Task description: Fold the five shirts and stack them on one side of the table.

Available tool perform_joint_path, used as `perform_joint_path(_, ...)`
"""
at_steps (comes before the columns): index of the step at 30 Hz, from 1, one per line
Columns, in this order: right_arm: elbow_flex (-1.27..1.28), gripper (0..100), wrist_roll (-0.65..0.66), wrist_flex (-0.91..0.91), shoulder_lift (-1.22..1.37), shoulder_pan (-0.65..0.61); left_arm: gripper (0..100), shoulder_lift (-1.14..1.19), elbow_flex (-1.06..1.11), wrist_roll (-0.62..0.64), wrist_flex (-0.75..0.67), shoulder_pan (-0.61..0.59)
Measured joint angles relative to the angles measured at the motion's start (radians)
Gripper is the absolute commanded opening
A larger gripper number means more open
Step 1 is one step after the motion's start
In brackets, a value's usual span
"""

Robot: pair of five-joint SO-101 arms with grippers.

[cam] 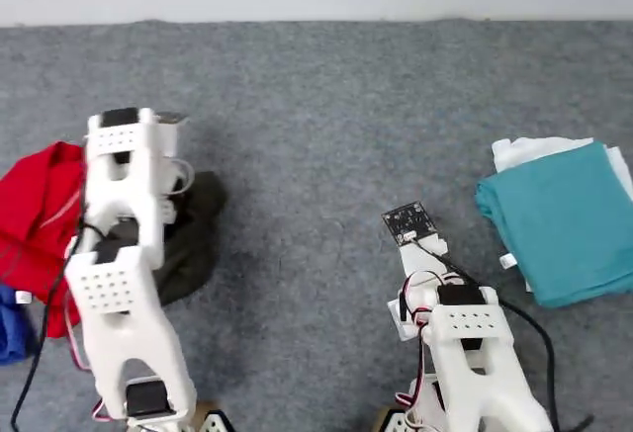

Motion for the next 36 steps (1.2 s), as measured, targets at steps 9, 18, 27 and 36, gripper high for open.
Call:
perform_joint_path(9, 0.000, 12.9, 0.000, 0.000, 0.000, 0.000, 1, 0.063, -0.005, 0.002, -0.038, 0.083)
perform_joint_path(18, 0.000, 12.9, 0.000, 0.000, 0.000, 0.000, 1, 0.066, -0.006, 0.002, -0.041, 0.083)
perform_joint_path(27, 0.000, 12.9, 0.000, 0.000, 0.000, 0.000, 1, 0.066, -0.006, 0.002, -0.041, 0.083)
perform_joint_path(36, 0.000, 12.9, 0.000, 0.000, 0.000, 0.000, 1, 0.066, -0.006, 0.002, -0.041, 0.083)
